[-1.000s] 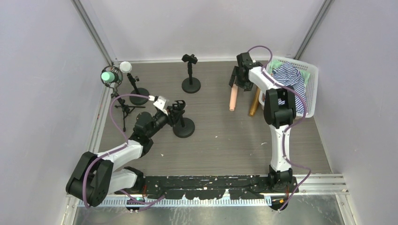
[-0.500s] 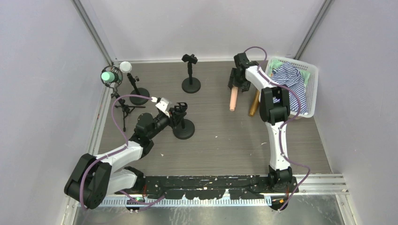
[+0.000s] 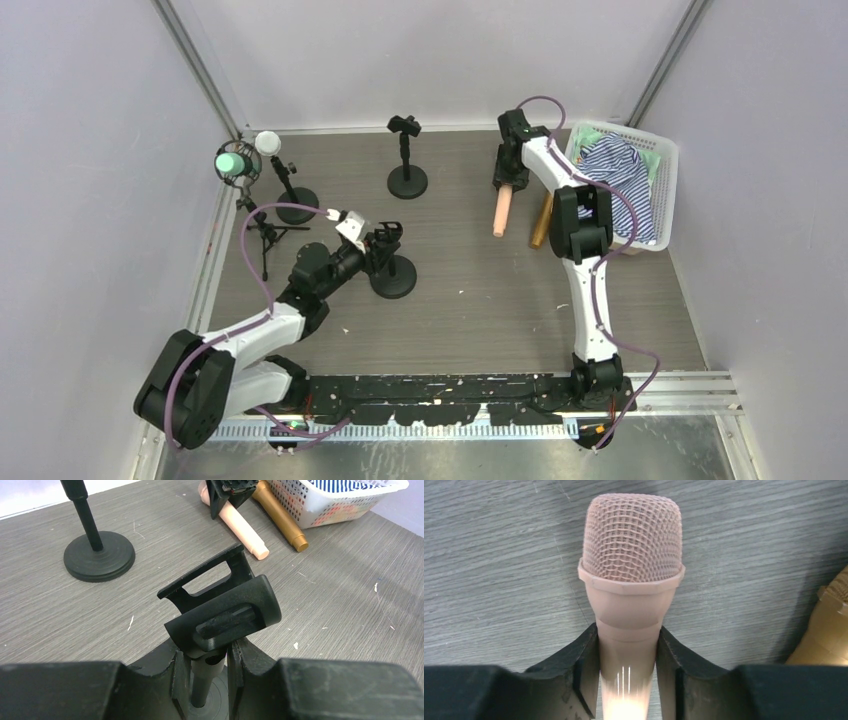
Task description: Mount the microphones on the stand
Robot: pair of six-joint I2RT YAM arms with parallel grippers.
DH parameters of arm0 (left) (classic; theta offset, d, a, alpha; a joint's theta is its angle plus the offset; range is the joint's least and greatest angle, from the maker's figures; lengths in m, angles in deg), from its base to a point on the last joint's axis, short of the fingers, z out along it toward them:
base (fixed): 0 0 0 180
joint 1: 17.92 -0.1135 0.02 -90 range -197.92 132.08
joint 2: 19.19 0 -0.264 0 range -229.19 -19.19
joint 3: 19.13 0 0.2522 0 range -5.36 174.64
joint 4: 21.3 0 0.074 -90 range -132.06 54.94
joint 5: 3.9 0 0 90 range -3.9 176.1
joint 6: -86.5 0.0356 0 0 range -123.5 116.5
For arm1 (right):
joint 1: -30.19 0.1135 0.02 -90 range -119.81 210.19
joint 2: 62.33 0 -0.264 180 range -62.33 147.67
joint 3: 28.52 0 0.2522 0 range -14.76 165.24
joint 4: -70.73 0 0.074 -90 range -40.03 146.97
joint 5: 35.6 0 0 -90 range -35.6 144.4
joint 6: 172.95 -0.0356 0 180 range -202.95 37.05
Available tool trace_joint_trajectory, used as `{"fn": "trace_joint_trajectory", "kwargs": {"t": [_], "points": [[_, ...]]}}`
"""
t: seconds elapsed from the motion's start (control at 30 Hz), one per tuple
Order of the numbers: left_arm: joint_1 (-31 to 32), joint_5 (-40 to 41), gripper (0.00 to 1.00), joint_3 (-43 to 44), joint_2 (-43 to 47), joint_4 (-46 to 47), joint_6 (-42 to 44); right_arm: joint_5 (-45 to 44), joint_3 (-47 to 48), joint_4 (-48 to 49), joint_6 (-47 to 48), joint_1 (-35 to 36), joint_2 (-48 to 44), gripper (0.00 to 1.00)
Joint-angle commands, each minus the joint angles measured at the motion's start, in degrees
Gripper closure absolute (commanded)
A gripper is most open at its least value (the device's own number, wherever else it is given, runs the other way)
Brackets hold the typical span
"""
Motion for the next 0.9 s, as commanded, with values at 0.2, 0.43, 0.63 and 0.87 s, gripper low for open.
{"fn": "trace_joint_trajectory", "kwargs": {"t": [0.2, 0.43, 0.63, 0.87], "points": [[1.0, -1.7, 1.00, -1.5, 1.7, -7.5, -2.8, 7.3, -24.0, 22.6, -3.4, 0.1, -18.1, 0.92], [1.0, -1.9, 1.00, -2.3, 4.0, -7.8, -3.9, 12.7, -51.6, 46.3, -6.2, 0.2, -39.3, 0.99], [1.0, -1.9, 1.00, -3.3, 6.2, -9.2, -3.4, 18.3, -69.3, 61.8, -6.8, 0.2, -56.2, 0.99], [1.1, -2.9, 1.00, -3.2, 8.5, -10.4, -4.1, 14.1, -78.5, 63.8, -7.2, -0.2, -71.8, 0.99]]}}
